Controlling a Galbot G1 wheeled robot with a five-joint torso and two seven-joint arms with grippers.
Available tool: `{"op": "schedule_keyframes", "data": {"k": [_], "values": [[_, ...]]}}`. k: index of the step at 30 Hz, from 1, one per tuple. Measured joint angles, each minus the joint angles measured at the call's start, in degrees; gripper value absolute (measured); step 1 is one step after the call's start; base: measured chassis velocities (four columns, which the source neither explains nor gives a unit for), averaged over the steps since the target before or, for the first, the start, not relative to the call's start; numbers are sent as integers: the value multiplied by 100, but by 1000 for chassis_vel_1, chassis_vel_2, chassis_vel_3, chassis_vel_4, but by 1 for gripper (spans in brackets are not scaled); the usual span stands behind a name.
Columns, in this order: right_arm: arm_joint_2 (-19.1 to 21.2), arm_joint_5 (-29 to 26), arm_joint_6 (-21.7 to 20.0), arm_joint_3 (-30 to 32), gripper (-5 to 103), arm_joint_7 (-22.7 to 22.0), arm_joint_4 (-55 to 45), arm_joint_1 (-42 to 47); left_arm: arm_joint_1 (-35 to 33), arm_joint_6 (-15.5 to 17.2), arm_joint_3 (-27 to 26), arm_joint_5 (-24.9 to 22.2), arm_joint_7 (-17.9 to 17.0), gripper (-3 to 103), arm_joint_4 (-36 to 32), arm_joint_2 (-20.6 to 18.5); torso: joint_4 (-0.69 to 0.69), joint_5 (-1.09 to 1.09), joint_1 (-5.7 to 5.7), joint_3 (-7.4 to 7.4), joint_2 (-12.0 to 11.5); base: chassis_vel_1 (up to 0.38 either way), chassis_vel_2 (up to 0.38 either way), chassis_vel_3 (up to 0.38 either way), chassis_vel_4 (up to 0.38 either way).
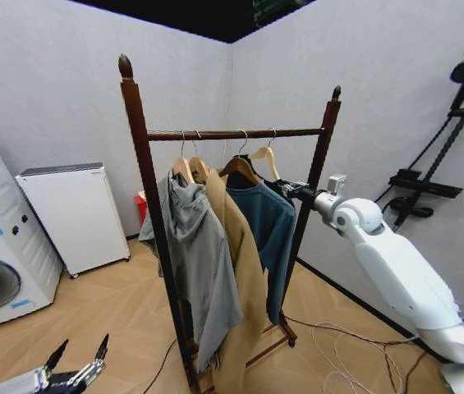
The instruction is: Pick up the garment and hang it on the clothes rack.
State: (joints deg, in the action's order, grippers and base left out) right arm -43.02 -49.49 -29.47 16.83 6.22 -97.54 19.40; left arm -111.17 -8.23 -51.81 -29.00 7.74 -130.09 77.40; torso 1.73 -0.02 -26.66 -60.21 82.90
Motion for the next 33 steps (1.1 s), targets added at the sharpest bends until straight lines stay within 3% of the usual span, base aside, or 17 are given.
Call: {"op": "schedule_keyframes", "data": {"k": [1, 3, 8, 9, 10, 16, 18, 20, 26, 28, 30, 33], "values": [[114, -140, 23, 230, 41, -142, -287, 410, 0, 0, 0, 0, 0, 100, 0, 0, 1, 3, 0, 0, 1, 0, 0, 0, 0], [186, -225, 44, 383, 41, -250, -481, 662, 0, 0, 0, 0, 0, 100, 0, 0, 2, 5, 0, 0, 1, 0, 0, 0, 0], [387, -665, 73, 1299, 63, -824, -1621, 1851, 0, 0, 0, 0, 0, 100, 0, 0, 1, 2, 0, 0, 1, 0, 0, 0, 0], [387, -665, 73, 1299, 63, -824, -1621, 1851, 0, 0, 0, 0, 0, 100, 0, 0, 1, 2, 0, 0, 1, 0, 0, 0, 0], [400, -745, 16, 1544, 74, -975, -1923, 2164, 0, 0, 0, 0, -1, 100, 0, 0, 1, 0, 0, 1, 1, 0, 0, 0, 0], [326, -903, -252, 2278, 90, -1526, -2686, 3120, 0, 0, 0, 0, 0, 100, 0, 0, 2, 2, 0, 1, 2, 0, 0, 0, 0], [76, -915, -404, 2792, 98, -1955, -3125, 3713, 0, 0, 0, 0, 0, 100, 0, 0, 1, 2, 1, 1, 2, 0, 0, 0, 0], [-98, -854, -487, 3049, 100, -2105, -3299, 4035, 0, 0, 0, 0, 0, 100, 0, 0, 1, 1, 1, 1, 1, 0, 0, 0, 0], [-698, -276, -425, 3804, 100, -2064, -3589, 5254, 0, 0, 0, 0, 0, 100, 0, 0, 2, 2, 0, 0, 1, 0, 0, 0, 0], [-926, -123, -292, 4040, 100, -1921, -3684, 5752, 0, 0, 0, 0, 1, 100, 0, 0, 2, 3, 1, 1, 1, 0, 0, 0, 0], [-1346, 282, 160, 4197, 100, -1658, -3804, 6540, 0, 0, 0, 0, -2, 100, 0, 0, 3, 2, 1, 0, 1, 0, 0, 0, 0], [-1656, 682, 474, 4193, 100, -1511, -3819, 6894, 0, 0, 0, 0, -1, 100, 0, 0, 3, 1, 1, 1, 1, 0, 0, 0, 0]]}}
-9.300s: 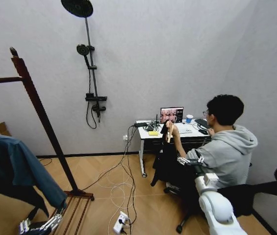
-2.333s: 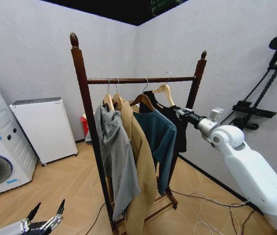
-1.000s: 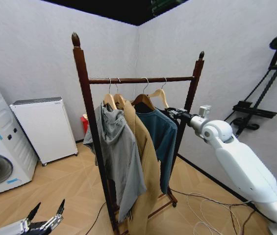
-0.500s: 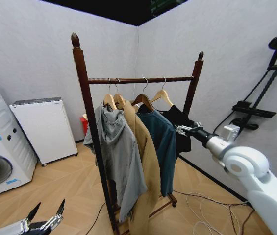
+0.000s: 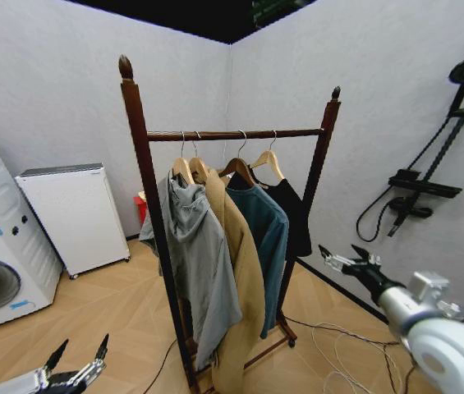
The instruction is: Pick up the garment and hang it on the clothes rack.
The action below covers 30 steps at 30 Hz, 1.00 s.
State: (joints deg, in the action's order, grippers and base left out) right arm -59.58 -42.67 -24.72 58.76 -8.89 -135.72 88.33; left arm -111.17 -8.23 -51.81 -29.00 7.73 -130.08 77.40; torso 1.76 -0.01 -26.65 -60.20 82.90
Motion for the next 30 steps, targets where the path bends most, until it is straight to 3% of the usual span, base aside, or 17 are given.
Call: {"op": "schedule_keyframes", "data": {"k": [7, 14, 30], "values": [[-603, 860, 270, -60, 100, 198, 12, 273, 0, 0, 0, 0, 0, 100, 0, 0, -1, 0, -1, -1, 0, 0, 0, 0, 0], [-916, 1337, 723, -202, 100, 199, 252, 268, 0, 0, 0, 0, 0, 100, 0, 0, -2, 1, -1, -1, -1, 0, 0, 0, 0], [-846, 1360, 1089, -175, 100, 250, 339, 290, 0, 0, 0, 0, 0, 100, 0, 0, -1, 0, -1, -1, -1, -39, -32, -26, -31]]}}
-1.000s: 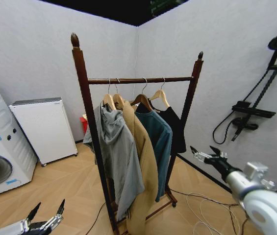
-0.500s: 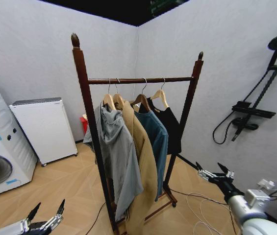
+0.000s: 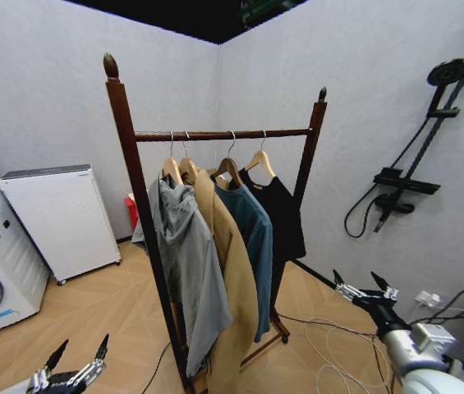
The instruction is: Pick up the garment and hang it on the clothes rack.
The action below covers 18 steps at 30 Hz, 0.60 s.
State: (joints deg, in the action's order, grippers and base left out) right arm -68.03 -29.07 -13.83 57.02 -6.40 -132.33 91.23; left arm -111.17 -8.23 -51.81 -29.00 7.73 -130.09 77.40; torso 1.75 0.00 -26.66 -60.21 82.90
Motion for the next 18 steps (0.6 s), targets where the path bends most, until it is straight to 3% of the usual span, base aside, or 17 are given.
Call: {"op": "schedule_keyframes", "data": {"k": [18], "values": [[118, -52, 77, -9, 100, 36, -20, -31, 0, 0, 0, 0, 0, 100, 0, 0, -1, 0, -2, -1, -1, -95, -127, -131, -96]]}}
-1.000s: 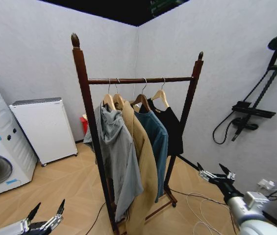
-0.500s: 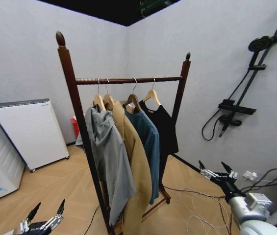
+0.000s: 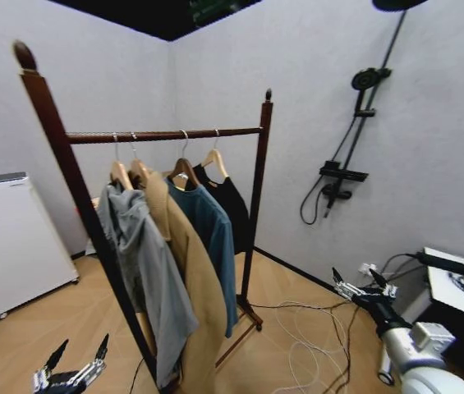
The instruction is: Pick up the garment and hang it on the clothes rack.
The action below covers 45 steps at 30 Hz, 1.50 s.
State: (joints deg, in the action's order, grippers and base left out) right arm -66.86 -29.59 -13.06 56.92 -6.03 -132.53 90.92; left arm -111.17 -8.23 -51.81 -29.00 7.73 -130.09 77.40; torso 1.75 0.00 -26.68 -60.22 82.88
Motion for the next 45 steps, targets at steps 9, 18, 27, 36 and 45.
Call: {"op": "schedule_keyframes", "data": {"k": [9, 18, 27, 36, 45], "values": [[98, -114, -12, 109, 100, 1, -52, -11, 0, 0, 0, 0, 0, 100, 0, 0, 1, 0, 4, 1, 2, -28, -227, -223, -36], [97, -119, 5, 99, 100, 19, -52, -29, 0, 0, 0, 0, 0, 100, 0, 0, 0, 2, 2, 1, 2, -35, -192, -204, -46], [25, -94, 40, 90, 100, 52, -73, 23, 0, 0, 0, 0, 0, 100, 0, 0, 0, 0, 2, 1, 2, -41, -215, -206, -43], [-72, -37, 7, 34, 100, 67, -181, 17, 0, 0, 0, 0, 0, 100, 0, 0, 1, -1, 2, 1, 2, -50, -207, -200, -53], [-147, 47, -8, -60, 100, 92, -180, -9, 0, 0, 0, 0, 0, 100, 0, 0, 1, -1, 1, 1, 1, -43, -211, -218, -40]]}}
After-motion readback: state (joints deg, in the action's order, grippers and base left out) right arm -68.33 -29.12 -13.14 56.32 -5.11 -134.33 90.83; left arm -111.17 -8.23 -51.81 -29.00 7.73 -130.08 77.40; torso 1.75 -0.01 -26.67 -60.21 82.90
